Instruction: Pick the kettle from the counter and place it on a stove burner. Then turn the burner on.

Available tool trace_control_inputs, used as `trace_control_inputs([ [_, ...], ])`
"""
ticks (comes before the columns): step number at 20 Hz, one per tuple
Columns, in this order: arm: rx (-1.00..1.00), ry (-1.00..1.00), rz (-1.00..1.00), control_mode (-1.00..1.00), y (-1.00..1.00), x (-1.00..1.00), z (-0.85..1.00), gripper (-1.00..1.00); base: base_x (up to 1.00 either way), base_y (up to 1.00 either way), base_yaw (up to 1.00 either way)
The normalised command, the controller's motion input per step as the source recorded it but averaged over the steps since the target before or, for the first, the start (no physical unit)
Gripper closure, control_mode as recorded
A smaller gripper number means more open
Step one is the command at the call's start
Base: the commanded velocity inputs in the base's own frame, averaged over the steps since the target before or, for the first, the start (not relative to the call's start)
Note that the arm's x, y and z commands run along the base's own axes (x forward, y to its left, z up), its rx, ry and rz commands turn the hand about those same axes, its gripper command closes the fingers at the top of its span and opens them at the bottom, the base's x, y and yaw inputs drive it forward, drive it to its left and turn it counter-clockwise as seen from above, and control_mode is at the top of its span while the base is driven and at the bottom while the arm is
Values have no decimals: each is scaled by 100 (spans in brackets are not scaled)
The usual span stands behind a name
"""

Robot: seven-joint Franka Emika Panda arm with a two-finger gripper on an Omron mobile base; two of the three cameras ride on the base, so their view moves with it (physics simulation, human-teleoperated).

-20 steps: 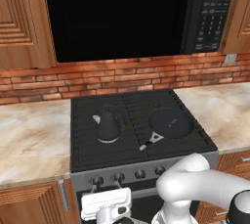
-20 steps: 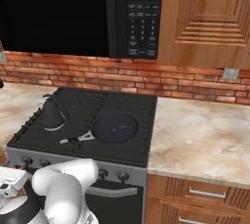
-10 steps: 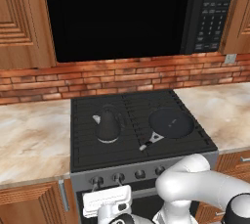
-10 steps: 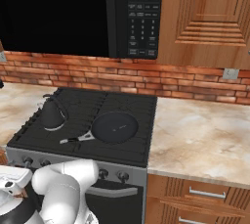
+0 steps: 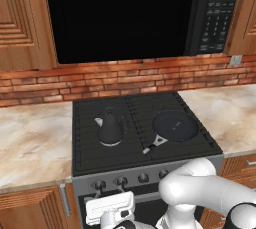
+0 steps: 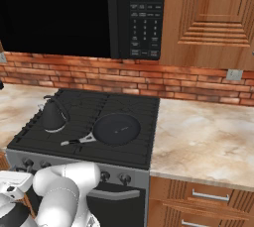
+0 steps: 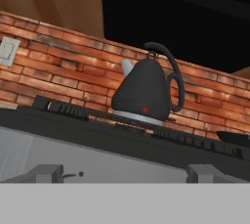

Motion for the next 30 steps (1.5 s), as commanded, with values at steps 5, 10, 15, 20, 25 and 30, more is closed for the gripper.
trace_control_inputs([
  [5, -1, 0, 0, -100, 0, 20, -12, -100, 0, 0, 0],
  [10, -4, 0, 0, -100, 1, 15, -17, -100, 0, 0, 0],
  [15, -4, 0, 0, -100, 14, 0, -20, -100, 0, 0, 0],
  [20, -4, 0, 0, -100, 18, 2, -14, -100, 0, 0, 0],
  [25, -3, 0, 0, -100, 4, 12, -4, -100, 0, 0, 0],
  [30, -3, 0, 0, -100, 0, 9, -7, -100, 0, 0, 0],
])
